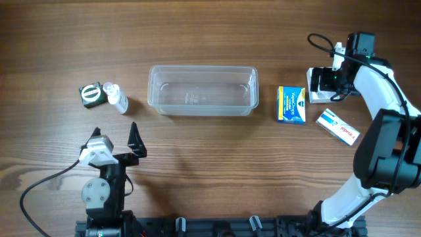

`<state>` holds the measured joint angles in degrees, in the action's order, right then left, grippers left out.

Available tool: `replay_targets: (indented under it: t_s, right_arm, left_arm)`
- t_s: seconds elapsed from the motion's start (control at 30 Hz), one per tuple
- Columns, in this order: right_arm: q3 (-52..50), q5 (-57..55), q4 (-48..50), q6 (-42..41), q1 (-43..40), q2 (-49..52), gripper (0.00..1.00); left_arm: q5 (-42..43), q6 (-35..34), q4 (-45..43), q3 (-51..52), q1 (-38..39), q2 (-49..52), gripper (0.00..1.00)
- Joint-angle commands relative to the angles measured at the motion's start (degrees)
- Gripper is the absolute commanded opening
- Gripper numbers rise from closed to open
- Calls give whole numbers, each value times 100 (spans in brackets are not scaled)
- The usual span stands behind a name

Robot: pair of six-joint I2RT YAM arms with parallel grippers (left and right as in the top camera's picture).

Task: Pack container
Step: 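Reach right gripper to the white Hansaplast box and grasp it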

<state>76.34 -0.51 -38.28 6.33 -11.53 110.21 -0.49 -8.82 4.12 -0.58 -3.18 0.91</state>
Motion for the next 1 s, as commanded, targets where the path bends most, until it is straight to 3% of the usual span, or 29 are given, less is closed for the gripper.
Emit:
replay_targets:
  t_s: [0.0,0.47,0.63,0.77,0.97]
  right_arm:
    - [81,-70,57,122,-2,179,100]
    - [81,55,269,120,-2,472,94]
    - [81,55,361,116,-2,498,80]
    - [81,55,372,92,-2,498,59]
    - [83,57,358,-103,-2,492,58]
  left_arm:
    - [50,107,4,26,-44,-20,100]
    - [48,107,4,26,-44,-13,100]
    - [48,107,4,26,-42,-13,100]
    - [50,107,4,26,-42,-13,100]
    - [50,107,4,26,-44,-13,100]
